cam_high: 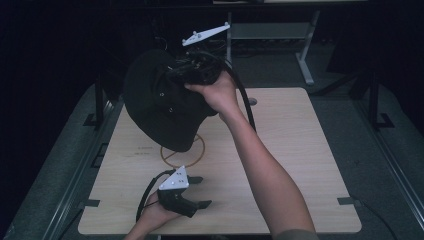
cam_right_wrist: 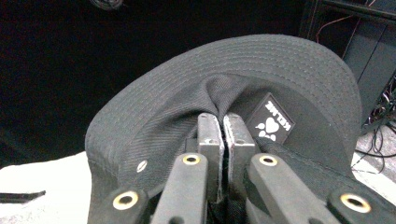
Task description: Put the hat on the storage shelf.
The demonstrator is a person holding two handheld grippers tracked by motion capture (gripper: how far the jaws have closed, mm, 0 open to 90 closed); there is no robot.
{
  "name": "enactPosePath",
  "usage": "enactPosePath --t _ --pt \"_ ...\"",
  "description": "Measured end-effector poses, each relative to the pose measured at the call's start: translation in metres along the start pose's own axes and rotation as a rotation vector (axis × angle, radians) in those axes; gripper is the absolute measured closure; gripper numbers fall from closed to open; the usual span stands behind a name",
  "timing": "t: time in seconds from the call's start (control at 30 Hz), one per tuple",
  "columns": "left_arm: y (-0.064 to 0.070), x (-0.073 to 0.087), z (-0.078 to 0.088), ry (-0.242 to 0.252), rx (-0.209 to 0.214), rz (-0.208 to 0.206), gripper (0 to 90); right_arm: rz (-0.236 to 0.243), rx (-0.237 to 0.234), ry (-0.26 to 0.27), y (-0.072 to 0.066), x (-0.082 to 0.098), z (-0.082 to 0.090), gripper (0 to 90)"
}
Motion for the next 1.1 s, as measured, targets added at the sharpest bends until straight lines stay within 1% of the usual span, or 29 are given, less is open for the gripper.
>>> enactPosePath --t 0.07,0.1,0.13,0.27,0.3,0.33,0.37,0.4,0.43,0.47,0.5,0.53,0.57,0.63,0.67,0.7,0.83,0.87,0.9,0.97,1.03,1.1 --pt "0.002 -0.001 -0.001 0.004 0.004 -0.004 21.6 0.006 -0.006 -0.022 -0.002 0.000 -0.006 87.3" --pt "0.003 -0.002 -0.002 0.007 0.006 -0.007 21.6 0.018 -0.002 -0.037 -0.003 0.001 -0.008 87.3" --pt "0.003 -0.002 -0.003 0.004 0.006 -0.008 21.6 0.032 0.012 -0.053 -0.003 0.002 -0.012 87.2" --pt "0.006 -0.002 -0.005 -0.004 0.011 -0.016 21.8 0.039 0.014 -0.088 -0.007 0.005 -0.026 87.2" --pt "0.006 -0.002 -0.005 -0.005 0.011 -0.016 21.8 0.052 0.015 -0.099 -0.007 0.006 -0.032 86.9" --pt "0.007 -0.002 -0.005 -0.005 0.014 -0.014 21.9 0.055 0.017 -0.109 -0.008 0.007 -0.035 86.8" --pt "0.007 -0.002 -0.005 -0.008 0.014 -0.024 21.8 0.068 0.021 -0.125 -0.008 0.008 -0.039 85.9" --pt "0.007 -0.002 -0.006 -0.003 0.014 -0.020 21.9 0.080 0.019 -0.139 -0.010 0.010 -0.044 83.8" --pt "0.007 -0.002 -0.007 -0.003 0.017 -0.022 21.9 0.086 0.020 -0.145 -0.010 0.012 -0.049 77.0" --pt "0.007 -0.002 -0.007 -0.003 0.017 -0.022 21.8 0.082 0.019 -0.152 -0.011 0.013 -0.051 72.1" --pt "0.007 0.001 -0.007 -0.026 0.015 -0.034 21.8 0.083 0.008 -0.145 -0.011 0.014 -0.053 65.7" --pt "0.007 0.001 -0.008 -0.028 0.014 -0.028 21.8 0.077 0.004 -0.139 -0.011 0.014 -0.054 63.0" --pt "0.007 0.002 -0.008 -0.028 0.014 -0.027 21.8 0.062 0.006 -0.141 -0.011 0.015 -0.054 59.7" --pt "0.007 0.001 -0.008 -0.022 0.013 -0.027 21.8 0.047 -0.002 -0.125 -0.009 0.016 -0.051 55.2" --pt "0.007 0.001 -0.008 -0.022 0.013 -0.027 21.8 0.047 -0.002 -0.125 -0.009 0.016 -0.051 55.2" --pt "0.007 0.001 -0.008 -0.019 0.015 -0.029 21.8 0.034 -0.003 -0.107 -0.006 0.017 -0.046 50.7" --pt "0.007 0.001 -0.007 -0.019 0.015 -0.020 21.8 0.000 -0.007 -0.085 -0.002 0.021 -0.035 46.3" --pt "0.007 0.001 -0.006 -0.027 0.016 -0.020 21.8 -0.009 -0.012 -0.082 -0.002 0.023 -0.032 45.2" --pt "0.007 0.001 -0.006 -0.027 0.014 -0.018 21.8 -0.018 -0.010 -0.077 0.001 0.025 -0.029 42.9" --pt "0.005 0.001 -0.005 -0.023 0.010 -0.015 21.8 -0.022 -0.014 -0.051 0.004 0.028 -0.023 42.4" --pt "0.004 0.001 -0.004 -0.015 0.005 -0.006 21.7 -0.026 -0.013 -0.038 0.006 0.031 -0.017 40.6" --pt "0.003 0.001 -0.002 -0.011 0.001 -0.005 21.8 -0.043 -0.010 -0.029 0.010 0.036 -0.010 39.9"
Point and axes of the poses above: each handheld gripper's, and its own axes: z roughly backward along the jaws, x roughly out of its underside, y roughly to its right, the point moved 9 cm from there along -z, roughly forward along the jaws, and after that the axes turned 7 degrees about x, right-handed, at the moved point
